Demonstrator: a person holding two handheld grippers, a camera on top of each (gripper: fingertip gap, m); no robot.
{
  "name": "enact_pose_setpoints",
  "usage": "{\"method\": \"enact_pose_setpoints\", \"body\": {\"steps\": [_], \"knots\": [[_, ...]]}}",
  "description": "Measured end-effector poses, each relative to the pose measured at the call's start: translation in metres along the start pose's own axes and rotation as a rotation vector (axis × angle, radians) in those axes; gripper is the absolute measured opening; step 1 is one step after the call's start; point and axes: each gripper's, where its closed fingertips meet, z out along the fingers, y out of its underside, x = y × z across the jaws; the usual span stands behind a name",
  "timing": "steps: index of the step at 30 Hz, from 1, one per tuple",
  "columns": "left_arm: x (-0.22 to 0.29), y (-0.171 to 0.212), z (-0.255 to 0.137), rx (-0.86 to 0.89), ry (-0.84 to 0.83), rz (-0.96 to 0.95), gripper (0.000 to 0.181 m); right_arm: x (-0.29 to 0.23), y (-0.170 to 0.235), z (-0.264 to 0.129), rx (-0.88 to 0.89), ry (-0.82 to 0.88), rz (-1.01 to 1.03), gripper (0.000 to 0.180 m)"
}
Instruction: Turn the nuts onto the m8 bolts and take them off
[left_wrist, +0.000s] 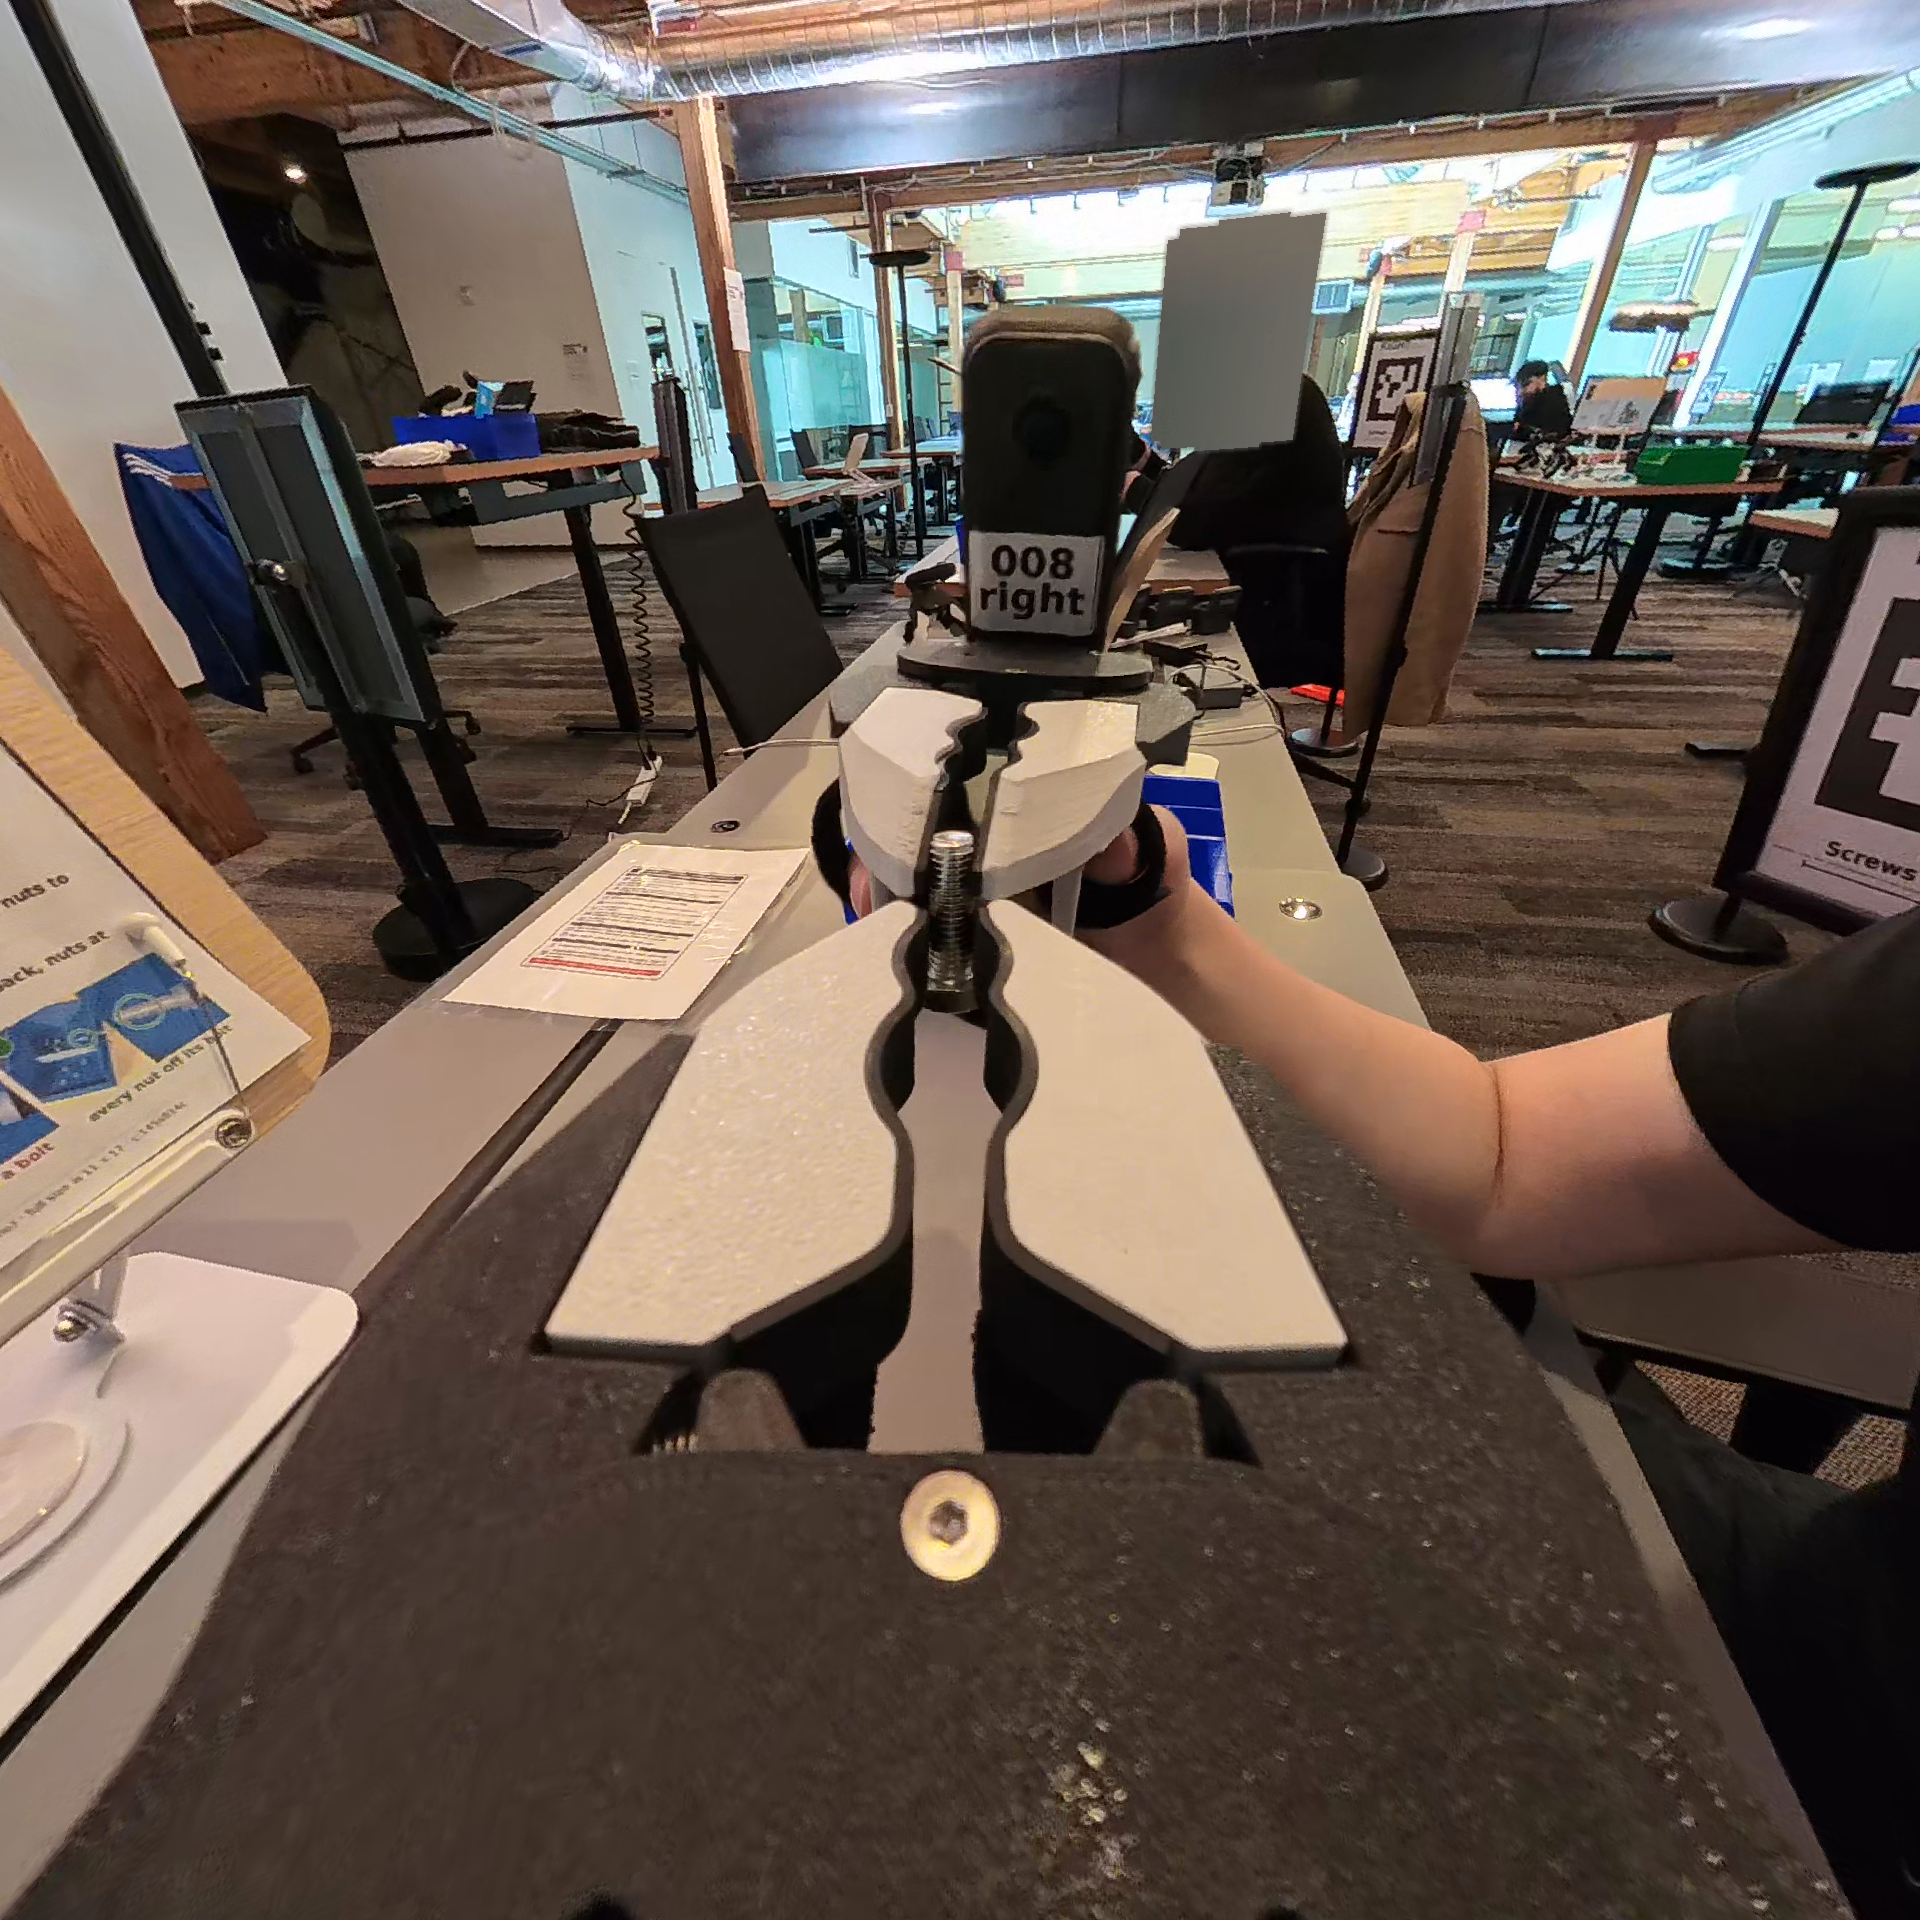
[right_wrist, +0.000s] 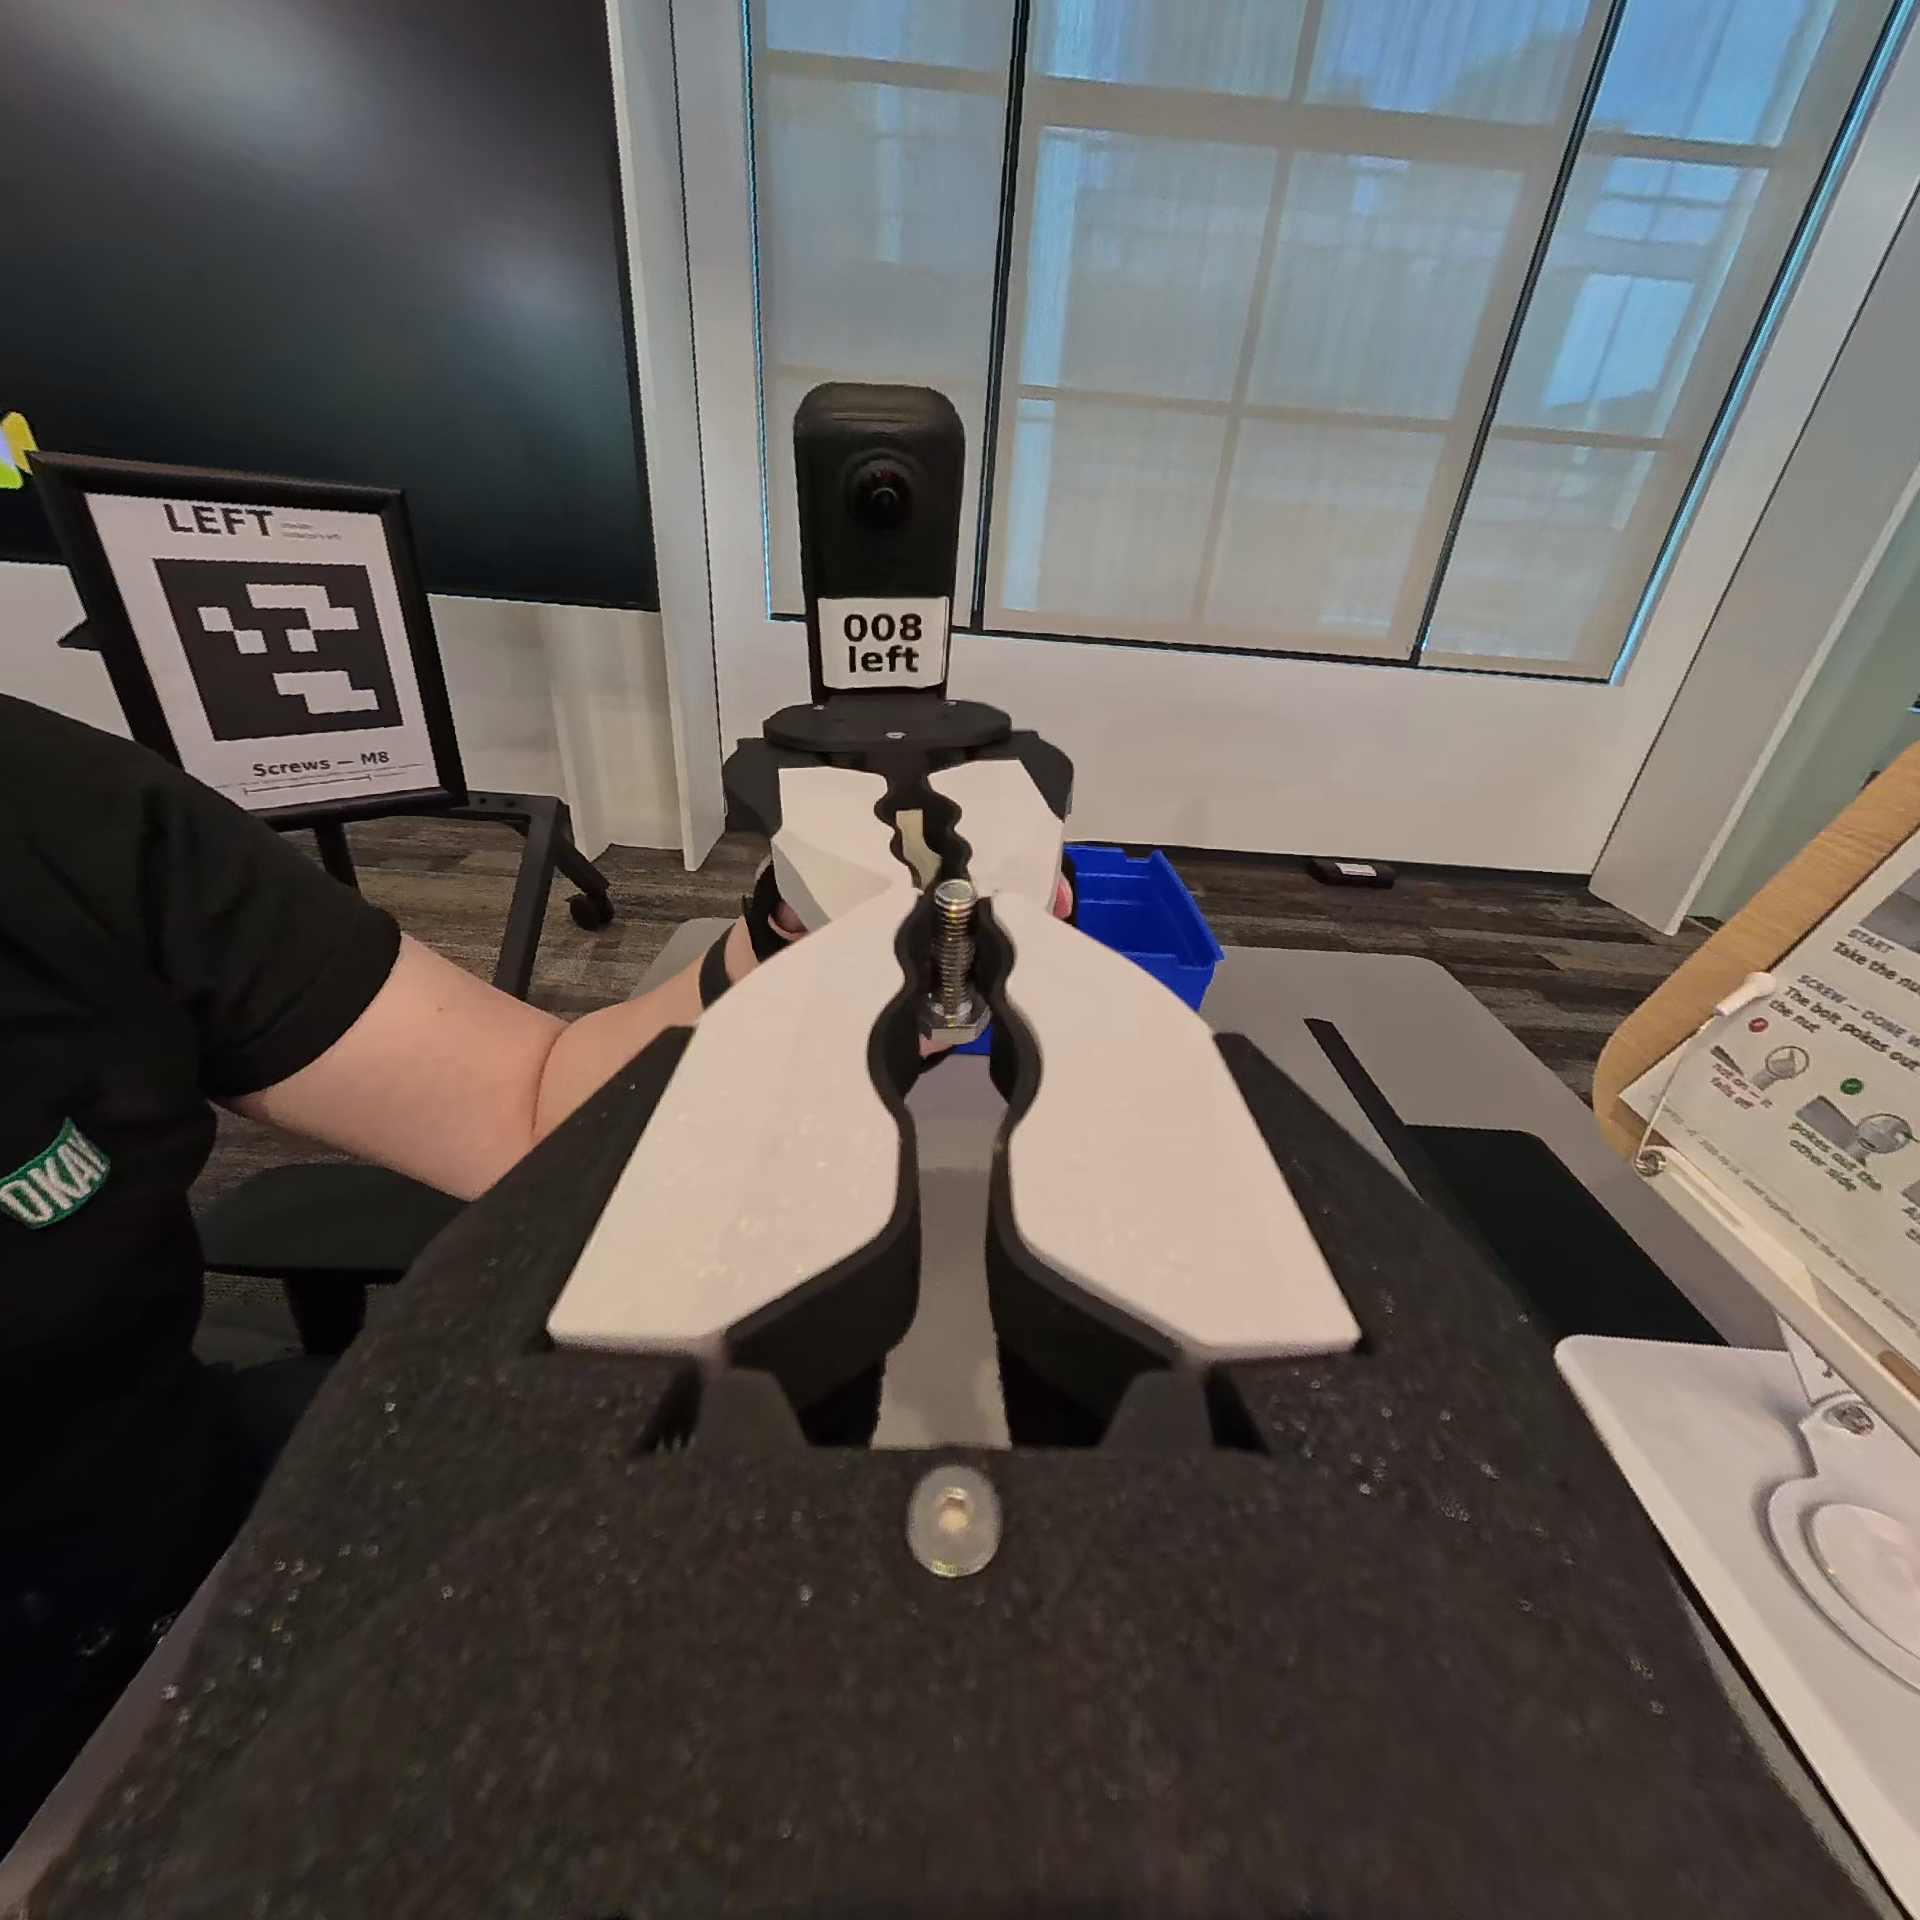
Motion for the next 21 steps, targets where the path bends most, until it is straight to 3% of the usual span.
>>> {"method": "enact_pose_setpoints", "body": {"steps": [4,7,8,15,21], "knots": [[-0.007,0.003,-0.002,-0.001,-0.026,-0.031,0.021,0.006,-0.002,-0.002,0.019,0.026,0.007,0.007],[-0.014,0.012,-0.006,-0.058,-0.062,-0.026,0.054,0.009,-0.004,-0.008,0.033,0.035,0.015,0.007],[-0.016,0.015,-0.006,-0.077,-0.078,-0.016,0.056,0.009,-0.004,-0.009,0.032,0.036,0.010,0.007],[0.004,0.030,0.011,-0.146,-0.059,0.212,0.050,-0.014,0.002,-0.006,-0.001,-0.094,-0.063,0.007],[0.019,0.027,0.016,-0.100,0.018,0.196,0.034,-0.031,0.008,-0.002,-0.028,-0.189,-0.107,0.007]]}}
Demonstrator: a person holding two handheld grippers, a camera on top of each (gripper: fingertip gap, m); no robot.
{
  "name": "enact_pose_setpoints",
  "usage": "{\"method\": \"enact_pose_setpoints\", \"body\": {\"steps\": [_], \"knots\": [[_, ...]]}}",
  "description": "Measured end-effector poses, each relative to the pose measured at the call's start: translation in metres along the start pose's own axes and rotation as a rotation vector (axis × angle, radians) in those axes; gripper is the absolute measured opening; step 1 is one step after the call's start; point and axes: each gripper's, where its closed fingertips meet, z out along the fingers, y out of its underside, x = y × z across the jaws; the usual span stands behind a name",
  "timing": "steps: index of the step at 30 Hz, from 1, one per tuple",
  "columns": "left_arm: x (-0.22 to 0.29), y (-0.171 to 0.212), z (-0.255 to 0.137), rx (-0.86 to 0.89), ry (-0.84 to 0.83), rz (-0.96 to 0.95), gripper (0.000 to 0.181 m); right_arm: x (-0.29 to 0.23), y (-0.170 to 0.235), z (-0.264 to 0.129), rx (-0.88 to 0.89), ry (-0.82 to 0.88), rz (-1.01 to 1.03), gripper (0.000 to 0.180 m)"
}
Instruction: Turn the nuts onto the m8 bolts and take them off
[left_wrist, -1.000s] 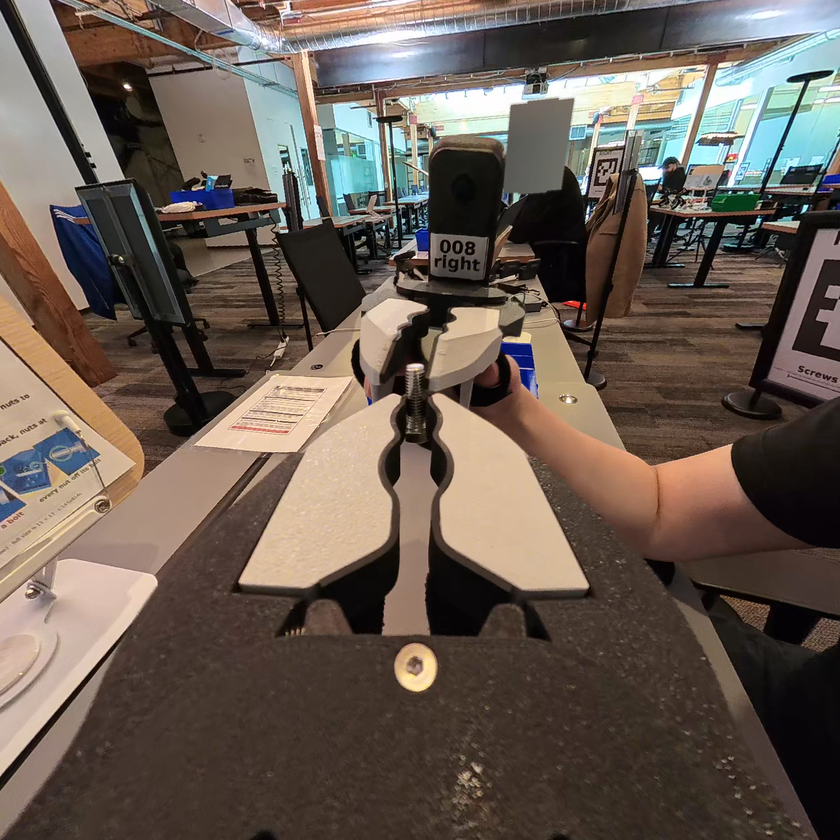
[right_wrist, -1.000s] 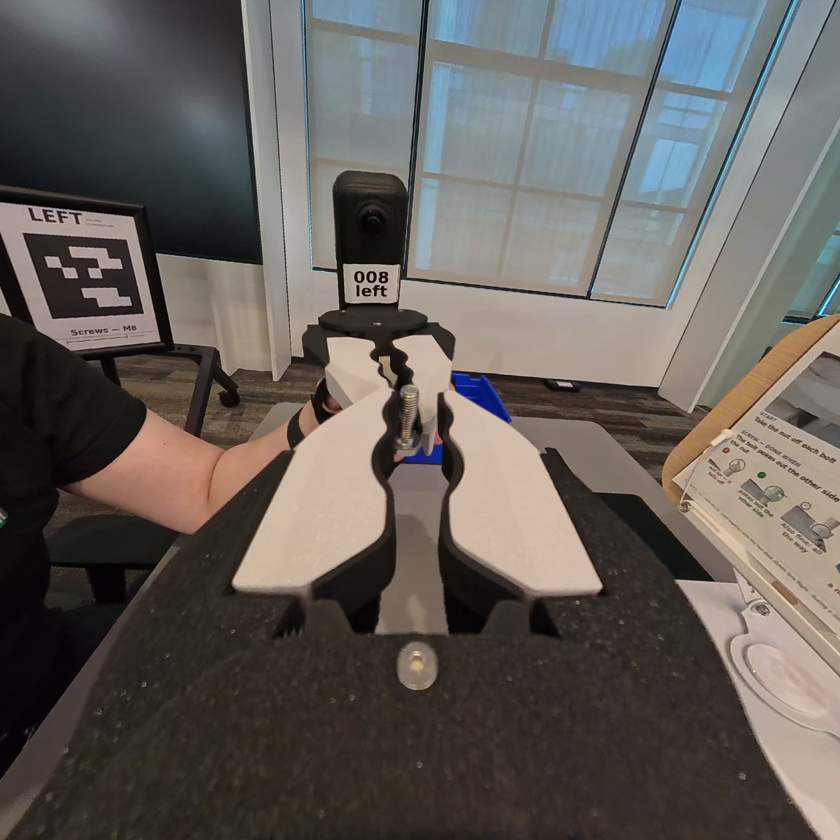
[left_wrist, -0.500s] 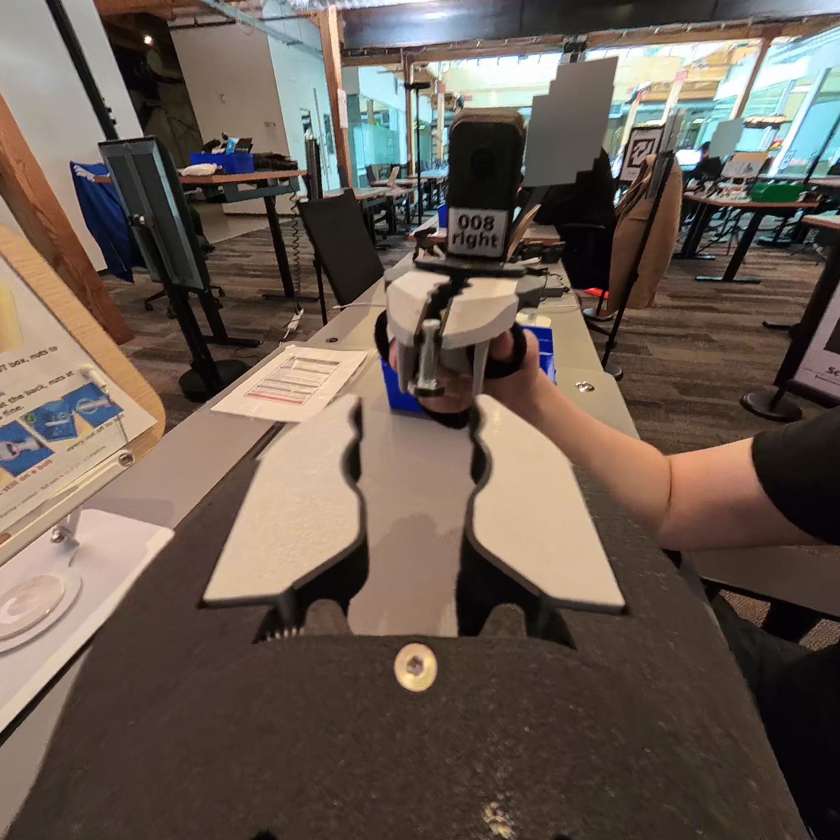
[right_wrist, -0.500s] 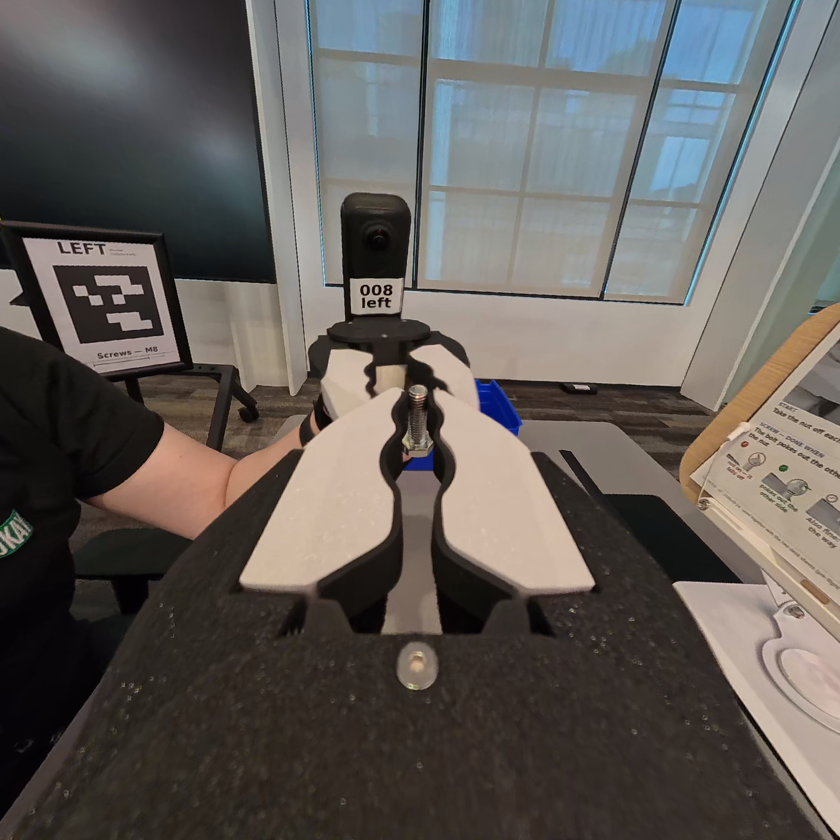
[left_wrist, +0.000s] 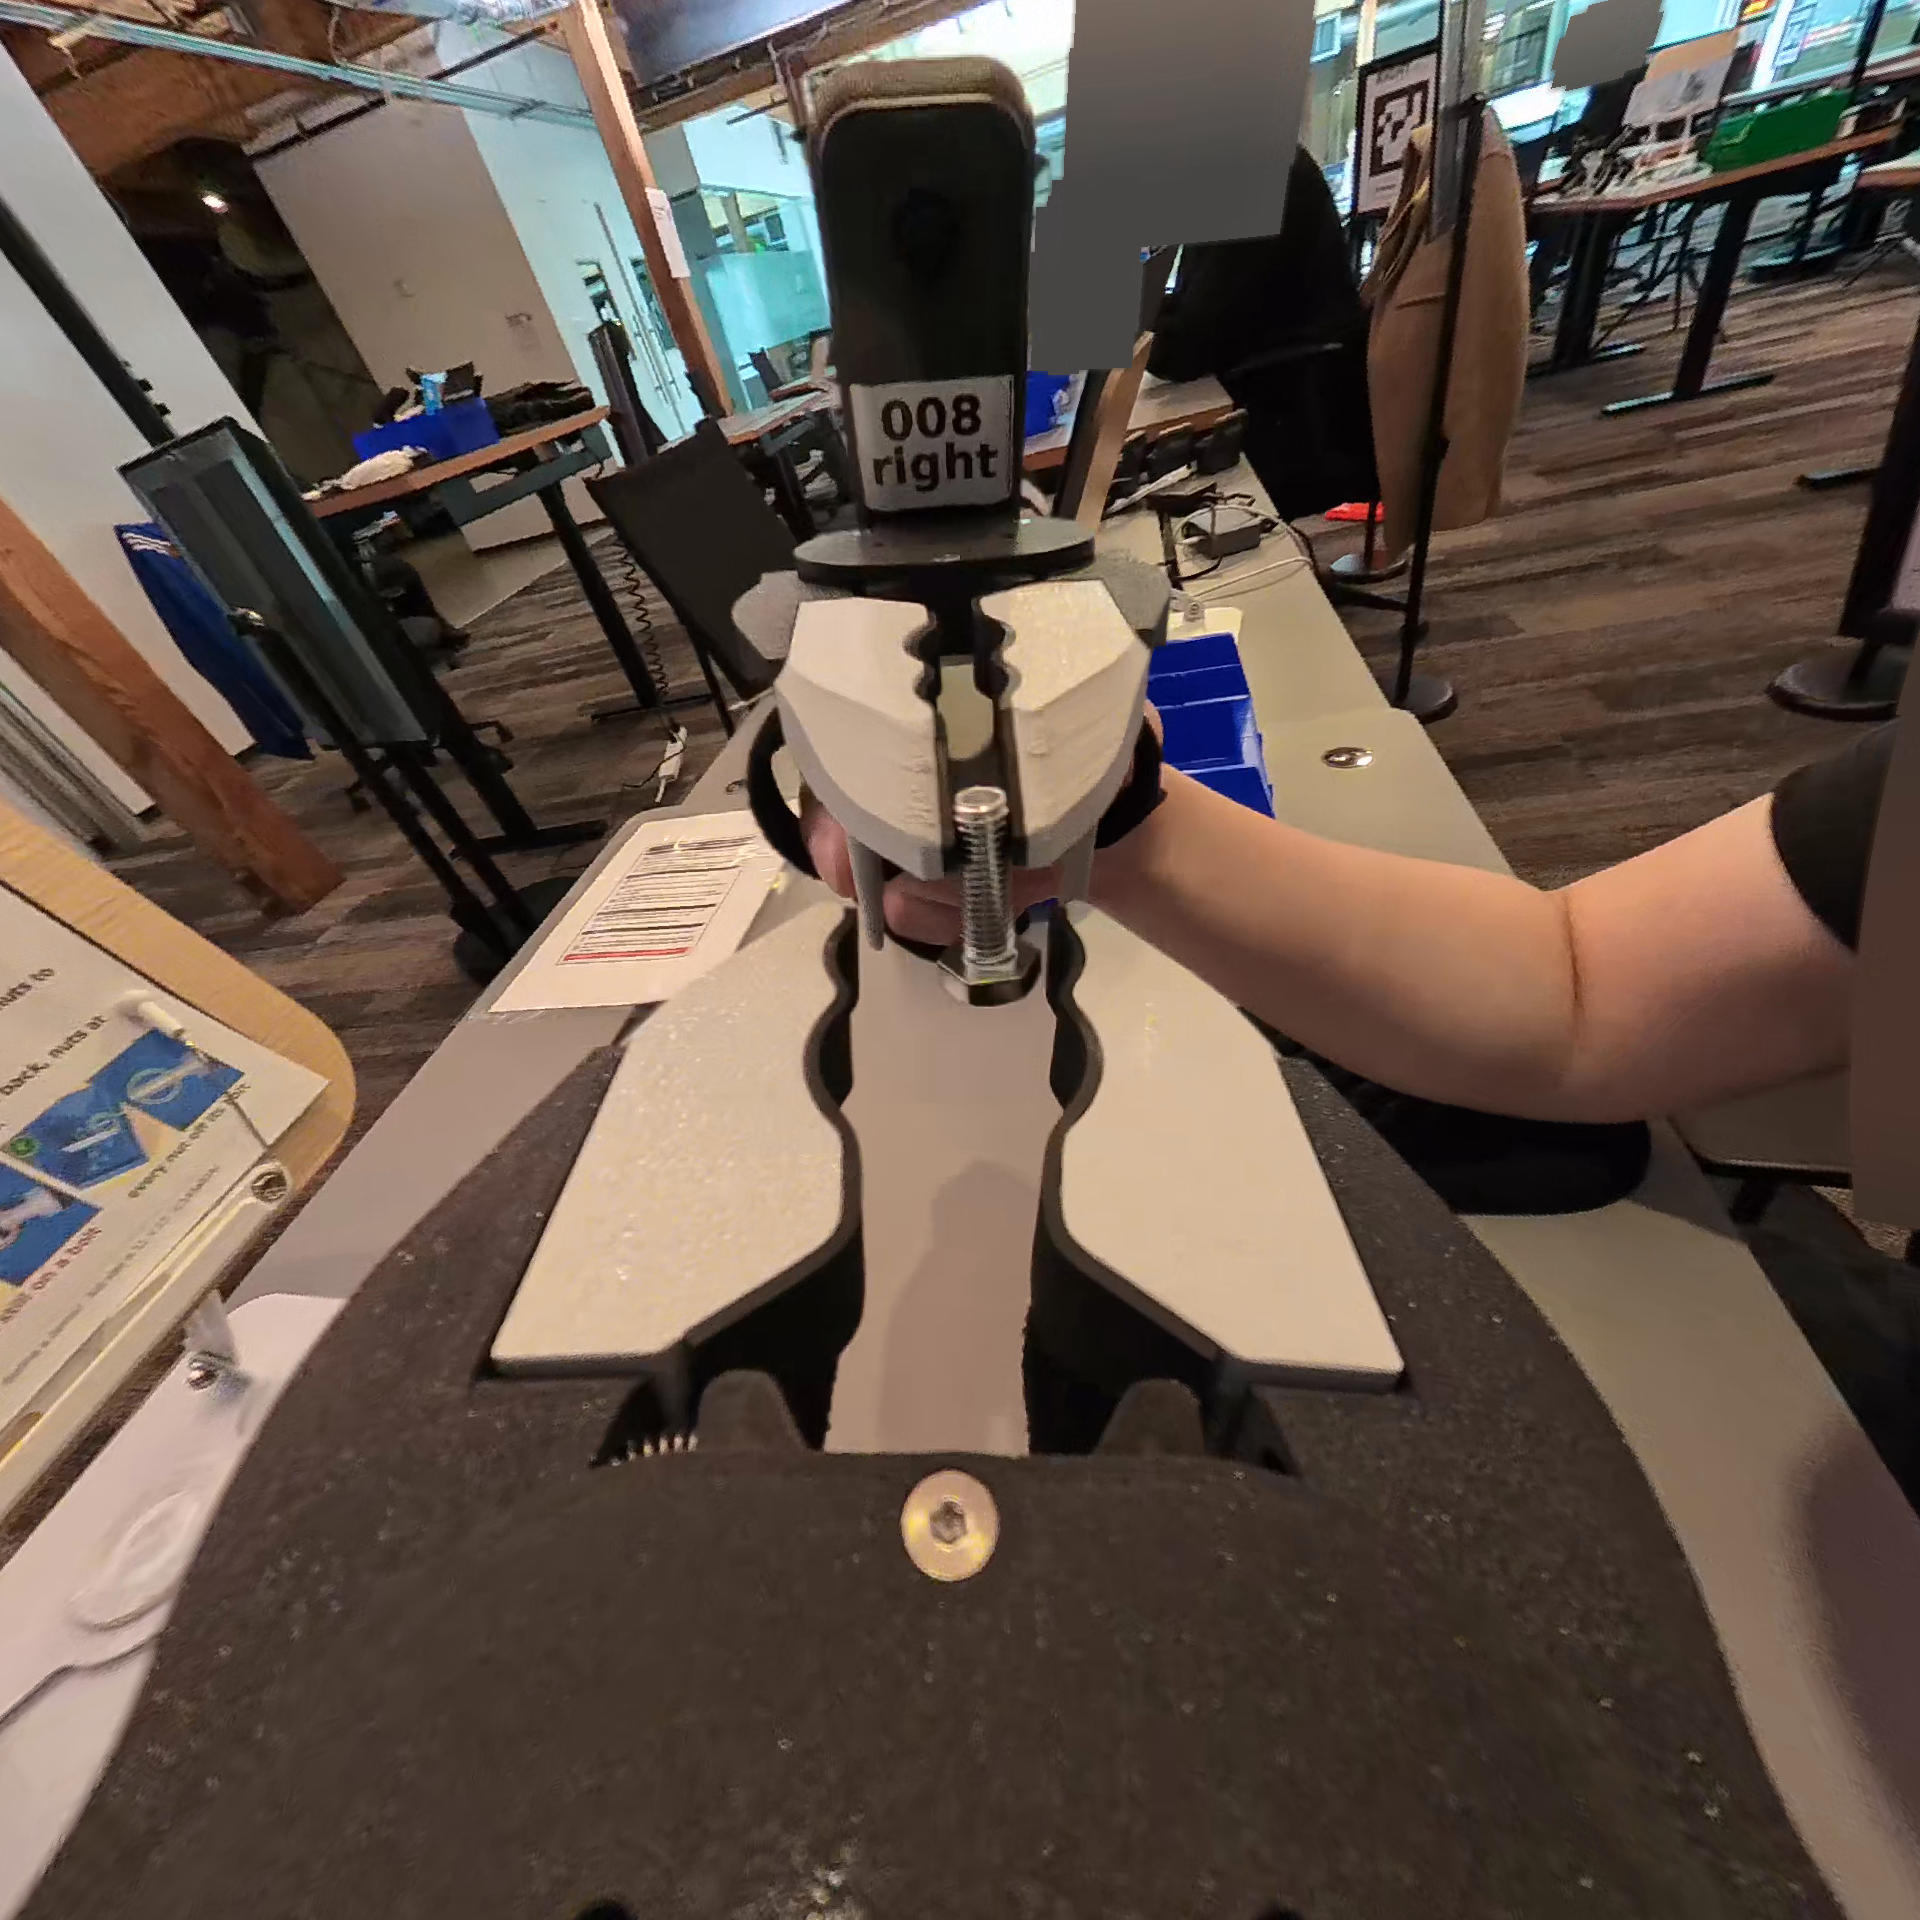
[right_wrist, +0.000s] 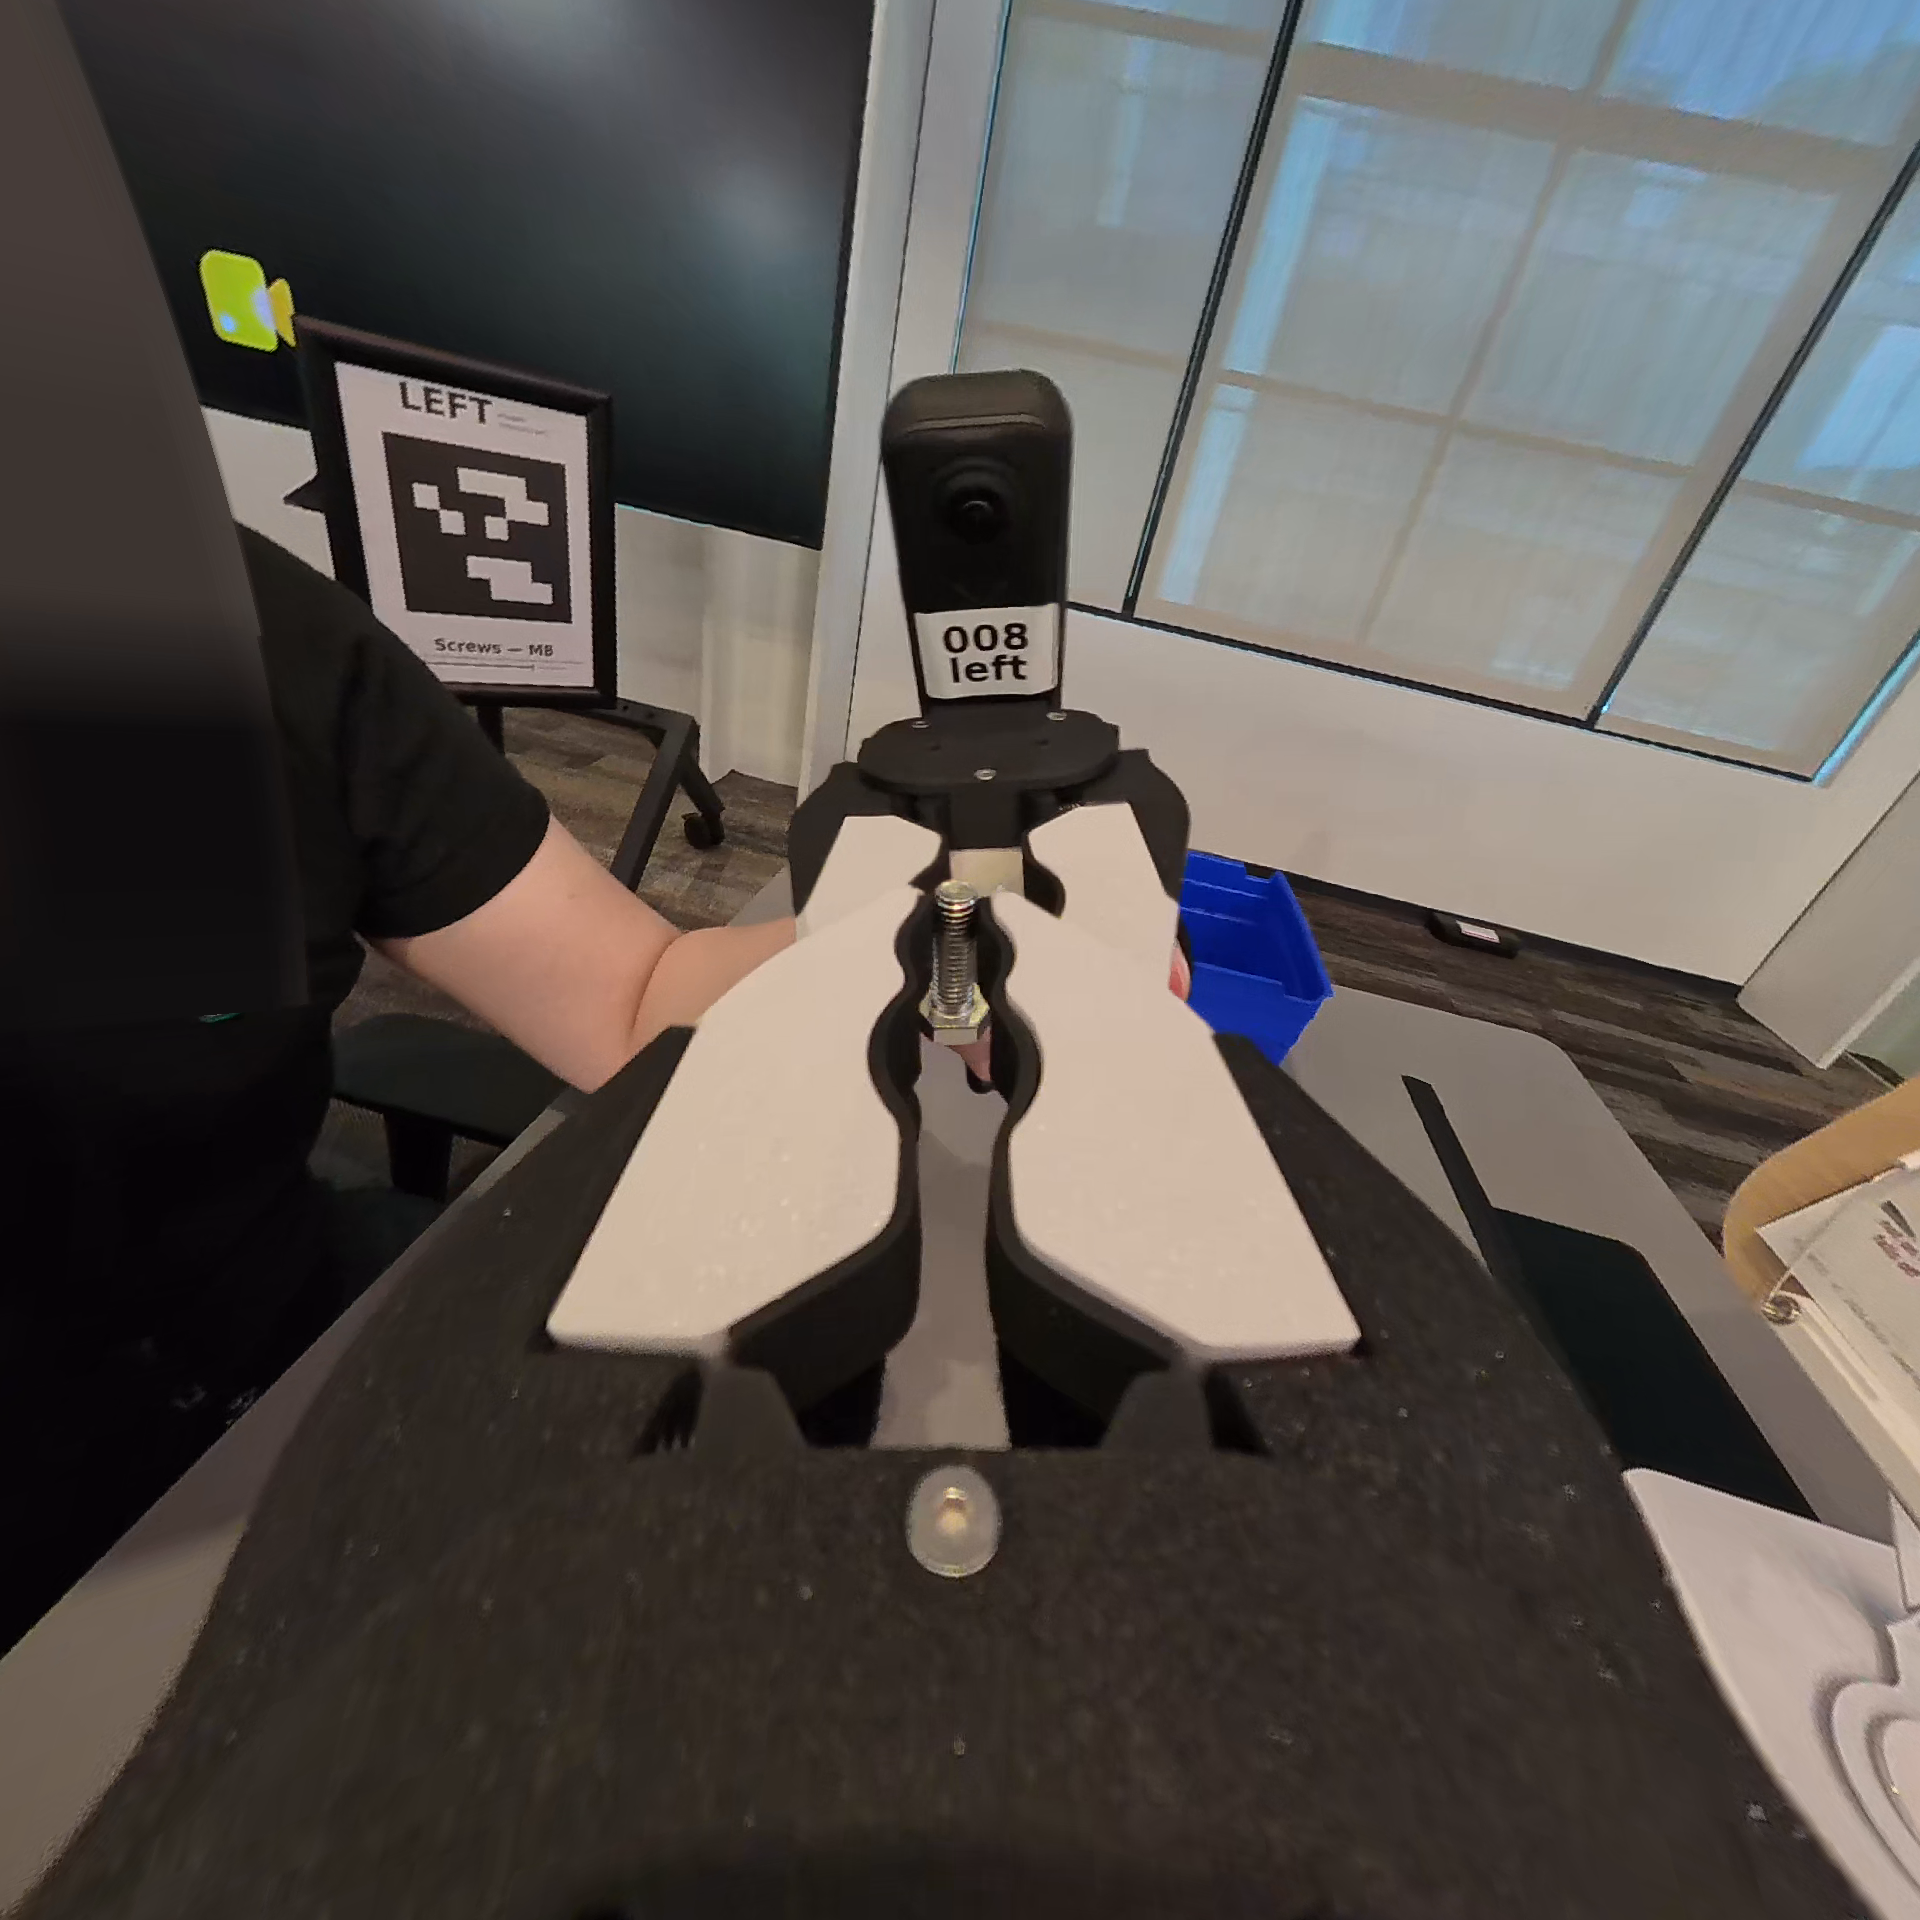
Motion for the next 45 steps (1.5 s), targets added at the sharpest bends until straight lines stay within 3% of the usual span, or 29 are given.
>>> {"method": "enact_pose_setpoints", "body": {"steps": [9,31,34,37,40,45], "knots": [[0.011,0.000,0.003,0.013,0.085,-0.031,0.017,-0.004,0.002,0.001,-0.018,-0.007,-0.057,0.007],[0.014,0.005,0.008,-0.020,0.072,0.024,0.012,-0.010,0.002,-0.002,-0.014,-0.055,-0.050,0.008],[0.009,0.008,0.007,-0.035,0.046,0.036,0.012,-0.004,-0.004,-0.004,0.008,-0.008,-0.035,0.033],[-0.008,0.014,0.001,-0.067,-0.020,0.054,0.012,-0.002,-0.011,-0.019,-0.014,0.067,-0.079,0.034],[-0.041,0.024,-0.020,-0.112,-0.146,0.043,0.012,0.021,0.002,-0.042,-0.152,0.258,-0.025,0.027],[-0.103,0.042,-0.076,-0.158,-0.396,-0.059,0.012,0.048,0.090,-0.063,-0.713,0.483,0.140,0.027]]}}
